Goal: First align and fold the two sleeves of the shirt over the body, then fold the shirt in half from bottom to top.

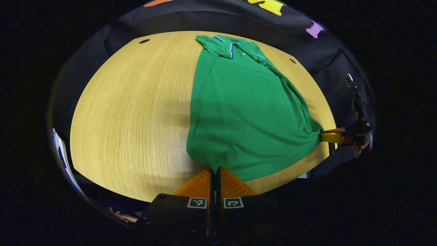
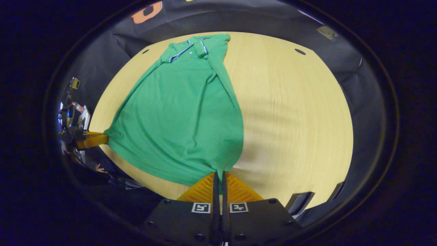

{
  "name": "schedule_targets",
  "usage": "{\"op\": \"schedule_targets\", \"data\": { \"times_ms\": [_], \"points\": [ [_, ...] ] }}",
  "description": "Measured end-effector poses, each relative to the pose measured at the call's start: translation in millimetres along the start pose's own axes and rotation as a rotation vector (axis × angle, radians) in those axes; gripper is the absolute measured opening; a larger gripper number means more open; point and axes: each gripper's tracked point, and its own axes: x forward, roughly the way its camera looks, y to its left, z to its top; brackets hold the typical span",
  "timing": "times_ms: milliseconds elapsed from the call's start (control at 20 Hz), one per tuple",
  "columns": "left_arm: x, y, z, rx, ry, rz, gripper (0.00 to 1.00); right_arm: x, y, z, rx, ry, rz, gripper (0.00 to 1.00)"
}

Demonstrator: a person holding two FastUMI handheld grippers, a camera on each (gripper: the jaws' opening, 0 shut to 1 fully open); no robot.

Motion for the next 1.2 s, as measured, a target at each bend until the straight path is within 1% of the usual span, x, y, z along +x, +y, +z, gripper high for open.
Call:
{"op": "schedule_targets", "data": {
  "times_ms": [200,250,300,400,550,700,750,800,1200],
  "points": [
    [-12,-1,25,-0.052,-0.053,-0.014,0.04,-13,1,19,0.050,-0.025,0.029,0.05],
    [-16,-2,33,-0.066,-0.068,-0.022,0.04,-17,2,24,0.053,-0.036,0.034,0.02],
    [-19,-3,42,-0.076,-0.086,-0.027,0.03,-21,2,31,0.049,-0.049,0.037,0.06],
    [-22,-5,61,-0.082,-0.117,-0.039,0.04,-26,2,48,0.038,-0.074,0.040,0.05],
    [-26,-1,92,-0.043,-0.164,-0.031,0.04,-32,2,77,0.051,-0.112,0.051,0.05],
    [-30,-6,124,-0.039,-0.198,-0.053,0.04,-39,-2,107,0.040,-0.148,0.053,0.06],
    [-33,-6,135,-0.024,-0.212,-0.048,0.04,-42,-4,118,0.038,-0.163,0.049,0.02],
    [-34,-5,146,-0.011,-0.228,-0.047,0.04,-45,-6,130,0.038,-0.183,0.047,0.05],
    [-40,4,245,0.047,-0.332,-0.040,0.04,-63,-6,232,0.033,-0.309,0.033,0.05]
  ]
}}
